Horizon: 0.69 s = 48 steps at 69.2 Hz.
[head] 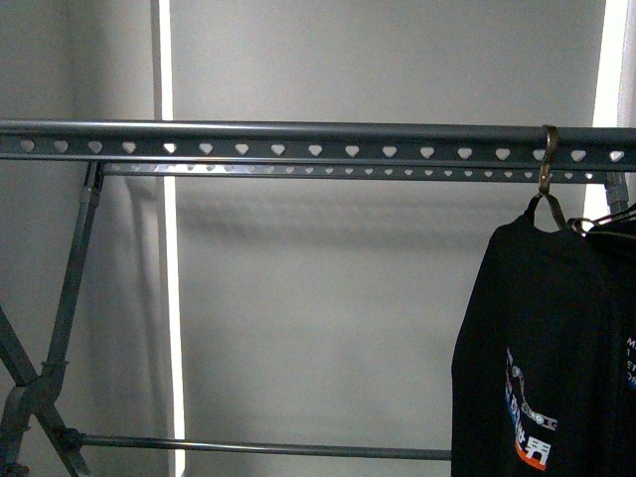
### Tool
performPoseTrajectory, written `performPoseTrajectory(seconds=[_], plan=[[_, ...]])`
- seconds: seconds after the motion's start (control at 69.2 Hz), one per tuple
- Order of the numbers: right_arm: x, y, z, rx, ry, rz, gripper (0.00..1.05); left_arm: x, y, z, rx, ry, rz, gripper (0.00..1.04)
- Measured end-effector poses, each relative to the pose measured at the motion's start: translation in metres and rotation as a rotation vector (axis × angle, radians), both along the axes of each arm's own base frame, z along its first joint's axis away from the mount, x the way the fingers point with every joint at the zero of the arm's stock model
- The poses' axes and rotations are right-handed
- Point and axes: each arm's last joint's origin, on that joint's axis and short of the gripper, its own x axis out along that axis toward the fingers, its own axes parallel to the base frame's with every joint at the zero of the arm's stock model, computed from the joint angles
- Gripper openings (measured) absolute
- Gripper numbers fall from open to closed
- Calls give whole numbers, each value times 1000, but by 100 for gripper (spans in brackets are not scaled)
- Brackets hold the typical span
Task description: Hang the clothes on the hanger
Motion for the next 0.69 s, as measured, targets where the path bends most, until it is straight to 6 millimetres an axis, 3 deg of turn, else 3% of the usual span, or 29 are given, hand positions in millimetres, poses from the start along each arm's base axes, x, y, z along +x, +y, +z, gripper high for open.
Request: performPoseTrajectory(seconds=[0.275,0.564,0.607,0.694], plan=[[-11,0,-13,-1,26,1,2,0,0,0,0,0,0,4],[-15,0,-11,-1,-2,1,2,0,0,0,0,0,0,4],[-15,0,-11,-2,-3,1,5,0,0,0,0,0,0,11],[-15,0,-11,-2,-3,1,22,0,0,0,0,0,0,29]])
